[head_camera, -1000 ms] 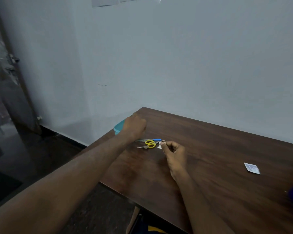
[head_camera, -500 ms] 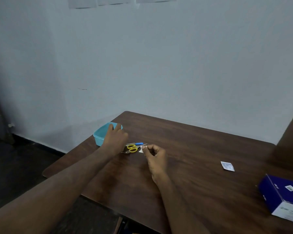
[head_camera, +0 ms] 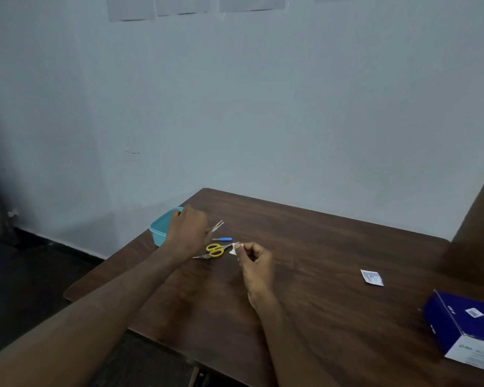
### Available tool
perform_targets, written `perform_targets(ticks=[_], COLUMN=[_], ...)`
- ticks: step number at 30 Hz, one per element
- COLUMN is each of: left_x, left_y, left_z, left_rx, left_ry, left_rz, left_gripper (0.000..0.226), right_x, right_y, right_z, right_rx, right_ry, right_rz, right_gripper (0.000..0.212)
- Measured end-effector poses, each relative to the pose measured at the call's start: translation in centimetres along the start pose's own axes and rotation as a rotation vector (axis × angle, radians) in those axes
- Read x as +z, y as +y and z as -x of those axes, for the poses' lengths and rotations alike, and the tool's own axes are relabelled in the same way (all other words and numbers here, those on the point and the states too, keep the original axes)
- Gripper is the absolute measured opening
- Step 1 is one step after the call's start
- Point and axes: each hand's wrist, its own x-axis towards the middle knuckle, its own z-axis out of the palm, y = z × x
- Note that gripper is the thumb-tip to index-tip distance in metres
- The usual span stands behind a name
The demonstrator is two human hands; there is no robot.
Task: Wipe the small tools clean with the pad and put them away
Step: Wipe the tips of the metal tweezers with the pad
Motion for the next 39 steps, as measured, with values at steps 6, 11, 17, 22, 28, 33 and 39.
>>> perform_targets(ticks=[6,11,17,22,28,33,39], left_x=[1.6,2.3,0.7,1.3,2.5,4.4,4.9], left_y=[3.0,4.2,7.5,12.7,18.3,19.8,20.5], left_z=[2.7,4.5,4.6,3.0,-0.7,-2.3,-1.7], left_rx=[-0.075,-0.013,-0.012,0.021,0.026,0.078,0.203], left_ry=[0.053,0.048,0.03,-0.117,-0.196,-0.192,-0.112], left_rz=[0.699,0.908,1.161,1.451,1.665,1.626,1.433], left_gripper=[0.009,0.004,0.006,0.01,0.025,0.022,0.012], right_x=[-0.4,-1.4,-7.5,-12.8,-15.8,-16.8,-16.9], right_y=[0.2,0.0,-2.0,-3.0,-2.1,-1.4,-0.8], right_z=[-0.1,0.3,-1.8,-5.0,-7.5,-8.6,-8.9], right_rx=[0.012,0.045,0.029,-0.023,-0.066,-0.068,-0.08], right_ry=[0.176,0.188,0.138,0.051,0.084,0.058,0.038], right_rz=[-0.131,-0.233,-0.17,-0.11,-0.144,-0.119,-0.034], right_gripper=[0.011,0.009,0.01,0.017,0.004,0.01,0.007])
